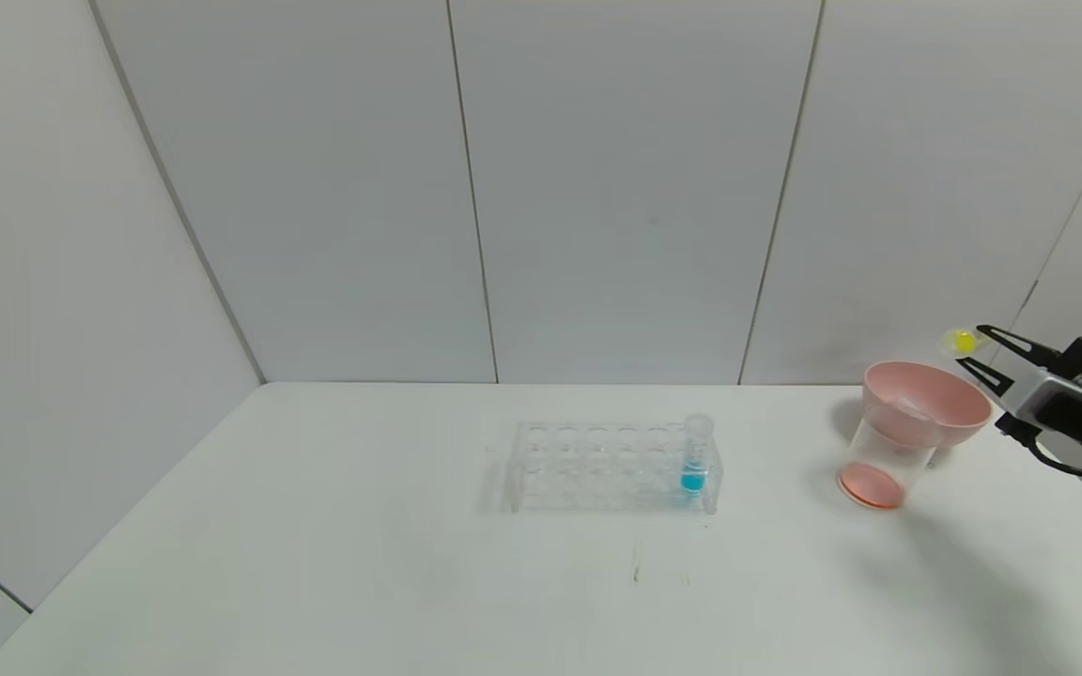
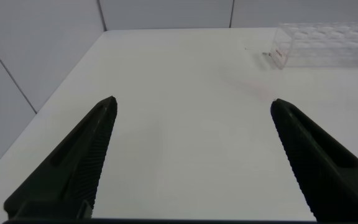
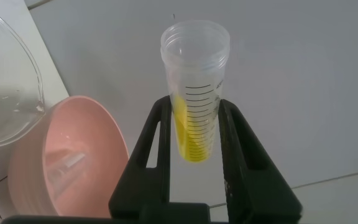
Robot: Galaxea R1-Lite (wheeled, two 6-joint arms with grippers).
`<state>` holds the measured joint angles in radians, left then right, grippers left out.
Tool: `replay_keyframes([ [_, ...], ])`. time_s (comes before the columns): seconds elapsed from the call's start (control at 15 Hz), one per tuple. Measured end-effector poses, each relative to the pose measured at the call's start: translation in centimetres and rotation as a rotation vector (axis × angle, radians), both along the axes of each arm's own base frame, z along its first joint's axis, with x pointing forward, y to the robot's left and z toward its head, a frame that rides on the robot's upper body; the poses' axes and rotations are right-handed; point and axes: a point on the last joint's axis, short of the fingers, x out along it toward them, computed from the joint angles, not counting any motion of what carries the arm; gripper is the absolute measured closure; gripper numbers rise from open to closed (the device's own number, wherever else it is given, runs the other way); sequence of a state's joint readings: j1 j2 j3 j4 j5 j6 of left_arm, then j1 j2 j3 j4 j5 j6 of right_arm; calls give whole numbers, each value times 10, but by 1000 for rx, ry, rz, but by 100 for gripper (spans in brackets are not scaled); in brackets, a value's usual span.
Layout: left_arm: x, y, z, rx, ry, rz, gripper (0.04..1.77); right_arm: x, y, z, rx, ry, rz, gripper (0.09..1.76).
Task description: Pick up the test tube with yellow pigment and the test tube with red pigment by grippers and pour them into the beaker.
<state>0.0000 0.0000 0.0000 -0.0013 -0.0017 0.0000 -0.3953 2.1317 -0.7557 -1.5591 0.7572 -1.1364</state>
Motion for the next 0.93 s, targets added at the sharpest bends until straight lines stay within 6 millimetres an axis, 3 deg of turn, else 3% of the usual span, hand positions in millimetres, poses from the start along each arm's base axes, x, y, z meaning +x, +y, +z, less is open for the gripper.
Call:
replay_keyframes([
  [0.93,0,0,0,0,0,0,5,-2,0,-4,-209,-73,-12,130],
])
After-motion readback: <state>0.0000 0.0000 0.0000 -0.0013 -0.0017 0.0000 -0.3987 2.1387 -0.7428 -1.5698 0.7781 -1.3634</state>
